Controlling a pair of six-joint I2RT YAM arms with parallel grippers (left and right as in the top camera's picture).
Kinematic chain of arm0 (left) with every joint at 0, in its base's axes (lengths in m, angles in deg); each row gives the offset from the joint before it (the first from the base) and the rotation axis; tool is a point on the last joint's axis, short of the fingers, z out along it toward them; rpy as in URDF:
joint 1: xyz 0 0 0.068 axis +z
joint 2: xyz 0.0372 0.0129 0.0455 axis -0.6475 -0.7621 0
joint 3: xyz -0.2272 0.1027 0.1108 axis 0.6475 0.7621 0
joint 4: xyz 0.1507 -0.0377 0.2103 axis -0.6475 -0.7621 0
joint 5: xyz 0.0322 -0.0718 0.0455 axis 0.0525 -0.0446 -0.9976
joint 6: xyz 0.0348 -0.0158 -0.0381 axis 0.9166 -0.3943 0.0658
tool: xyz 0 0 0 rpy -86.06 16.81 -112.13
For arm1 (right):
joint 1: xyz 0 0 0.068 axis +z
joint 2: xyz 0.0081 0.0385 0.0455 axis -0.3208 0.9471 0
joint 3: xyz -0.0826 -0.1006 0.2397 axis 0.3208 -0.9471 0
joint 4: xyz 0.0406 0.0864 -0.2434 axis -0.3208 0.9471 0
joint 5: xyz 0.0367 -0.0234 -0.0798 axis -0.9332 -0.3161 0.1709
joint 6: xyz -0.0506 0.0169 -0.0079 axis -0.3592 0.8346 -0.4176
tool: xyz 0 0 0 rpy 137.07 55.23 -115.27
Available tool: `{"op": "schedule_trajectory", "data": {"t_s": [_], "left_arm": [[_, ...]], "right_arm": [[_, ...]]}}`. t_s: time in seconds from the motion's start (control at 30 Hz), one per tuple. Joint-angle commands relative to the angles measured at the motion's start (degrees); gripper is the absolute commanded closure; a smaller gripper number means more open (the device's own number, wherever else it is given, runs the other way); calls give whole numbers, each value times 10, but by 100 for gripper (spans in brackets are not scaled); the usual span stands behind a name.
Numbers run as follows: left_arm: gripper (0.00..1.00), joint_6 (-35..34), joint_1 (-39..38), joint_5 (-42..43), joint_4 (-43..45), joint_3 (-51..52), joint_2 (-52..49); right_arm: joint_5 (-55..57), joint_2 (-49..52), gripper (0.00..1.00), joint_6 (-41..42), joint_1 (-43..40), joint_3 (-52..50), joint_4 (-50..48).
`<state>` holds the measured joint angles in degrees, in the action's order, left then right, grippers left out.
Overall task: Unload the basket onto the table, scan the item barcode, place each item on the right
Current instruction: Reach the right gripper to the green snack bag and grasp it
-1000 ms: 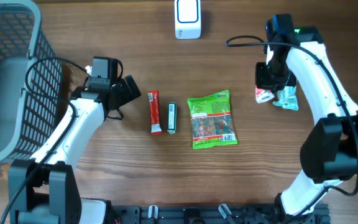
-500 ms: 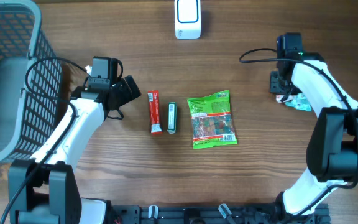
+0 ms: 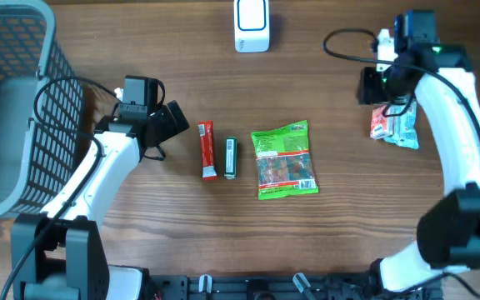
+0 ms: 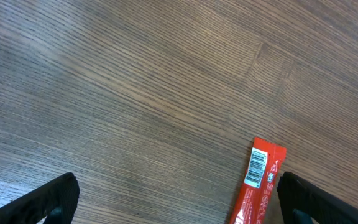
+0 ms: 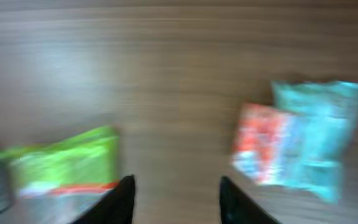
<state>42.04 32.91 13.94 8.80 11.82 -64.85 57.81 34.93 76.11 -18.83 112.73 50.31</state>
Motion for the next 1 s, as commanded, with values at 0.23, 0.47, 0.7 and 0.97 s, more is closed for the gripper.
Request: {"op": "schedule_trajectory", "data": {"t_s": [0.23, 0.47, 0.7, 0.97], "left_arm": [[0, -8, 2, 3, 2, -1, 5], [0, -8, 2, 3, 2, -1, 5], [0, -8, 2, 3, 2, -1, 5], [0, -8, 2, 3, 2, -1, 5]], "right_arm": [[-174, -6, 94, 35, 215, -153, -136], [1, -3, 94, 43, 315, -291, -378], [49, 25, 93, 40, 320, -356, -497], [298, 45, 96, 128, 287, -353, -397]]}}
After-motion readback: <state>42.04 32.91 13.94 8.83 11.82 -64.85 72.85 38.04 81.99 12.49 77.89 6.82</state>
